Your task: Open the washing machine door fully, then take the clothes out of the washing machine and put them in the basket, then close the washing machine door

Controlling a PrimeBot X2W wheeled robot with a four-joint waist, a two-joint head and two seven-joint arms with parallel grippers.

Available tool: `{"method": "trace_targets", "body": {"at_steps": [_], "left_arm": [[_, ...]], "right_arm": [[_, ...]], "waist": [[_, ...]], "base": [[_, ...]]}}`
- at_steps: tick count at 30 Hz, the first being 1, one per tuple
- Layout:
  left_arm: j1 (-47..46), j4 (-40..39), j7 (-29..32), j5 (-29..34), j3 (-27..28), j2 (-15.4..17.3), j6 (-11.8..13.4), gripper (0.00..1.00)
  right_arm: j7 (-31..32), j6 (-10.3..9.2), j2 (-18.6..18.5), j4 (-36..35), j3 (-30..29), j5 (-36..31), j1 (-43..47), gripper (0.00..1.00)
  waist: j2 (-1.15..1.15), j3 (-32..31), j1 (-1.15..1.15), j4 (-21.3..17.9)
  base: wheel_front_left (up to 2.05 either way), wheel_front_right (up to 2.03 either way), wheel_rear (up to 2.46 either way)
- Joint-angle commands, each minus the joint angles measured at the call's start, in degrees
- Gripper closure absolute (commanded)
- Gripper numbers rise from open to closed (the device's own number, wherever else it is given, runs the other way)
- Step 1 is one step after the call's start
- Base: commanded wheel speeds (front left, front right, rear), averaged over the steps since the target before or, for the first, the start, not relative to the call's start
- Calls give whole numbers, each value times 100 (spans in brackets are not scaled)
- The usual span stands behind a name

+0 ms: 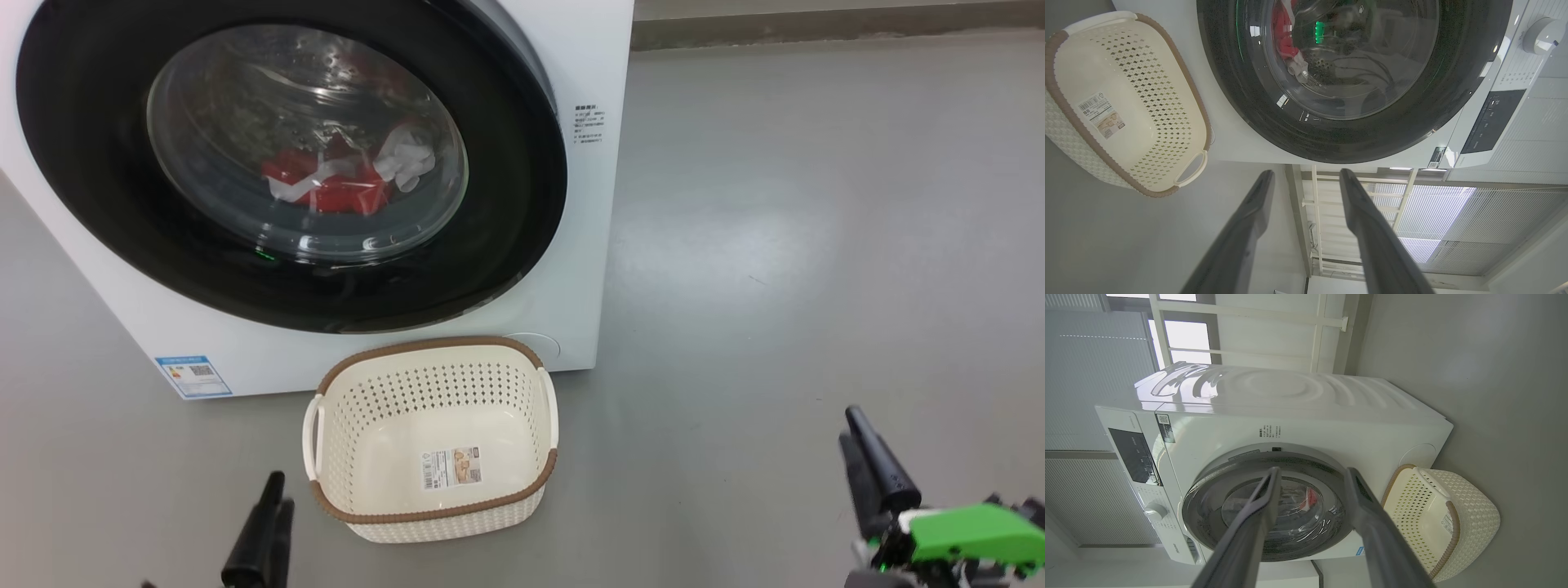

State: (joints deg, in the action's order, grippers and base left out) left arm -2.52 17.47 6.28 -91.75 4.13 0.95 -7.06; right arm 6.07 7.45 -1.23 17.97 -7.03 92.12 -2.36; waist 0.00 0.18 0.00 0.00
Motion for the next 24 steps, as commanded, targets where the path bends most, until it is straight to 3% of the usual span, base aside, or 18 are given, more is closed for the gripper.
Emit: {"method": "trace_targets", "body": {"at_steps": [1, 9, 13, 24], "left_arm": [[3, 5, -2, 1, -4, -1, 0, 0], [21, 145, -94, 28, -139, -21, -2, 0], [-28, 132, -158, 61, -205, -7, -4, 0], [-176, 123, -358, 335, -387, 54, -7, 0]], "right_arm": [[-2, 0, 2, 5, 6, 0, 4, 0], [-102, 0, 37, 134, 185, 0, 47, 0], [-169, 0, 29, 118, 281, -30, -3, 0], [-355, 1, -15, 123, 536, -297, -162, 0]], "waist": [[0, 1, 0, 0], [0, -9, 13, -1], [0, 4, 1, -1], [0, 18, 0, -4]], "base": [[0, 0, 0], [0, 0, 0], [0, 0, 0], [0, 0, 0]]}}
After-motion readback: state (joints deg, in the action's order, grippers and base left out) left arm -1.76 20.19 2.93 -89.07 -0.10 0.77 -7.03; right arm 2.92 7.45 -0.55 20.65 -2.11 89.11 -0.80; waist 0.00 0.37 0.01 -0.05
